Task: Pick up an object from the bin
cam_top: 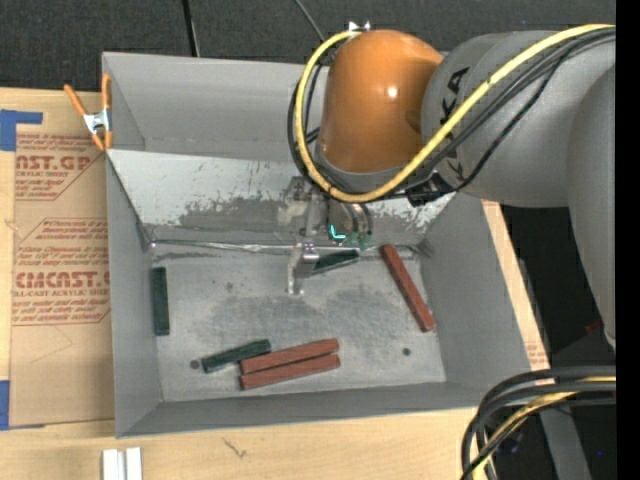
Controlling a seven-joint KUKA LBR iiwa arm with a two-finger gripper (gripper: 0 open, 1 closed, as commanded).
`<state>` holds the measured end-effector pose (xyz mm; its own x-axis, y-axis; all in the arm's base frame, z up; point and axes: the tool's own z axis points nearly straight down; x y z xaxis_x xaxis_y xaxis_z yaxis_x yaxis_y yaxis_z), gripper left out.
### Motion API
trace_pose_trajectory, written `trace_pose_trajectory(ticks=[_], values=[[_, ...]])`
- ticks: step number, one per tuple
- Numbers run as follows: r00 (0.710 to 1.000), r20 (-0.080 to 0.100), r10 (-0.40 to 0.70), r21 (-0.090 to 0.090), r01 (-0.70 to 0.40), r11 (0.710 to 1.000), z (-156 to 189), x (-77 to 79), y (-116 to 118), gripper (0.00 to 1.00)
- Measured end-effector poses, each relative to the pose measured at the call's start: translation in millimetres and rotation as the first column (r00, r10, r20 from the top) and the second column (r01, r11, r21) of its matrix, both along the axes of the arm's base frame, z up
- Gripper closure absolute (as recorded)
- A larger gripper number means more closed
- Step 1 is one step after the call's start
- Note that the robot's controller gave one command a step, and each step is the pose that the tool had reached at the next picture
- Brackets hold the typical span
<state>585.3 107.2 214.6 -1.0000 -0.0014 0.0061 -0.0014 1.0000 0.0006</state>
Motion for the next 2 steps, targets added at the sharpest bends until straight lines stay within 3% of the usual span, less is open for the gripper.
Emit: trace_pose_trajectory(ticks=[1,2], values=[[1.000,0.008,-0.001,0.001,0.001,1.000,5,1.6,-1,0.00],[0.992,0.010,0.122,0.000,-0.122,0.993,-42,-22.0,16,0.00]])
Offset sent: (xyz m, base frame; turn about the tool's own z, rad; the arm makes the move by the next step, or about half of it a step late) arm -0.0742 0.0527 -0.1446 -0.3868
